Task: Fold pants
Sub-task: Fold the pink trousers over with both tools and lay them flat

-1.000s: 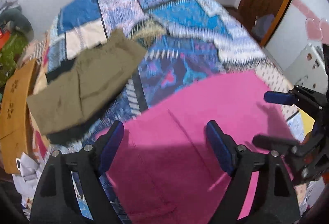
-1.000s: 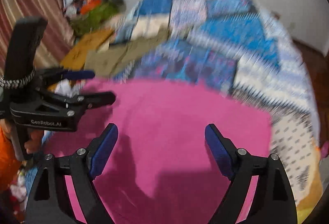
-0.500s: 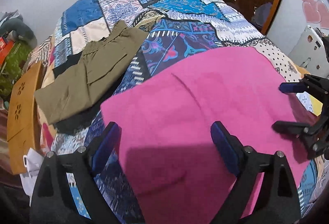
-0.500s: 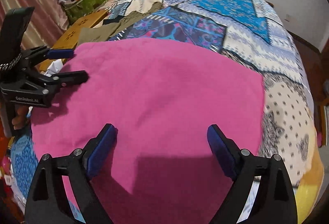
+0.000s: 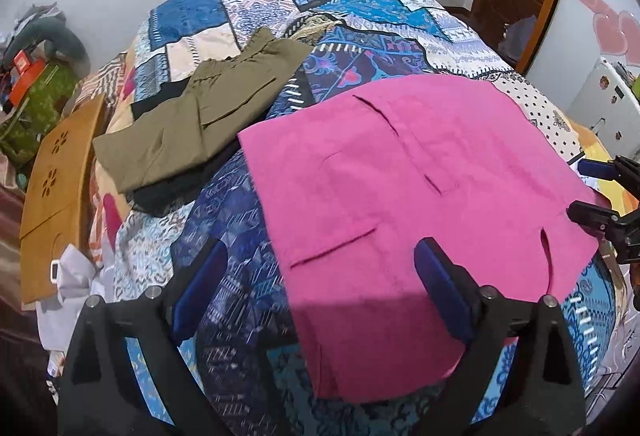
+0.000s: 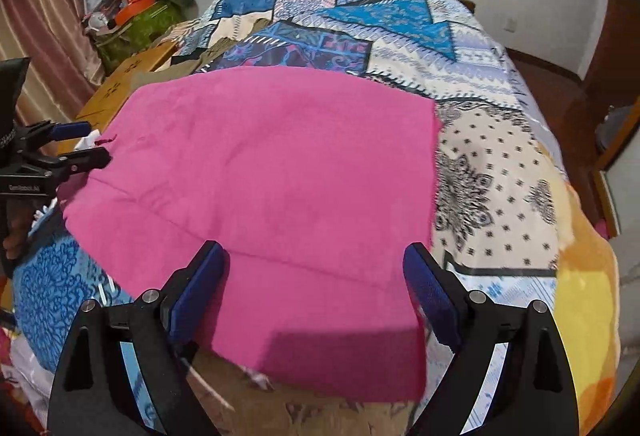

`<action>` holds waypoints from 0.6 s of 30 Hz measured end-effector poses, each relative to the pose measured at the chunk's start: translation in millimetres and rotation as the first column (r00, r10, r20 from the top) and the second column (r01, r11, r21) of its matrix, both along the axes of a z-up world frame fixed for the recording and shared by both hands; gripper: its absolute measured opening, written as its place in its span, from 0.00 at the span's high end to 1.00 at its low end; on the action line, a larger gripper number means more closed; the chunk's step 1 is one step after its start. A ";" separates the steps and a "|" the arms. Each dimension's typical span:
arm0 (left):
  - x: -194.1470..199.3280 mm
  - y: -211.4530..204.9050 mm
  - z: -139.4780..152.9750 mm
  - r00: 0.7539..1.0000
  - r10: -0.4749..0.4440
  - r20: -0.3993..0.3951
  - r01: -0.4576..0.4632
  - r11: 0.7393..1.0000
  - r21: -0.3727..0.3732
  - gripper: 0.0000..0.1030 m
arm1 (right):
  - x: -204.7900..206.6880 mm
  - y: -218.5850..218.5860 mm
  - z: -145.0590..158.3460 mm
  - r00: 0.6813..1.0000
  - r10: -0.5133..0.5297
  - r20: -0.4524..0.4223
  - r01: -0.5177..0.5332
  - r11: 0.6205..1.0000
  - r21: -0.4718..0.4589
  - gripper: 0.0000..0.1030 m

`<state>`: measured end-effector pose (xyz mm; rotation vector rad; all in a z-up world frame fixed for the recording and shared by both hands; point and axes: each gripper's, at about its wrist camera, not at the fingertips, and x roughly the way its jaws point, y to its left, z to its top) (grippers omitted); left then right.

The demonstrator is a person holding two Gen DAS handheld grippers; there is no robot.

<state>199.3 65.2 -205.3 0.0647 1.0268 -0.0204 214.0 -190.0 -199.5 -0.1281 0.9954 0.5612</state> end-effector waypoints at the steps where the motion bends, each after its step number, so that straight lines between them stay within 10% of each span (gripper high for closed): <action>1: -2.6 1.6 0.5 1.000 0.007 0.002 -0.007 1.000 0.001 0.07 | -1.3 -0.8 1.5 1.000 -0.005 0.002 0.005 1.000 -0.003 0.13; 11: -25.0 28.5 22.6 0.987 0.157 0.042 -0.153 0.984 -0.088 0.07 | -19.6 15.8 30.3 0.996 0.028 0.084 -0.031 0.999 0.023 0.13; 18: -36.6 55.7 24.2 0.958 0.283 -0.037 -0.277 0.890 -0.363 0.07 | -28.0 51.6 41.0 0.989 0.089 0.117 -0.099 0.991 0.085 0.13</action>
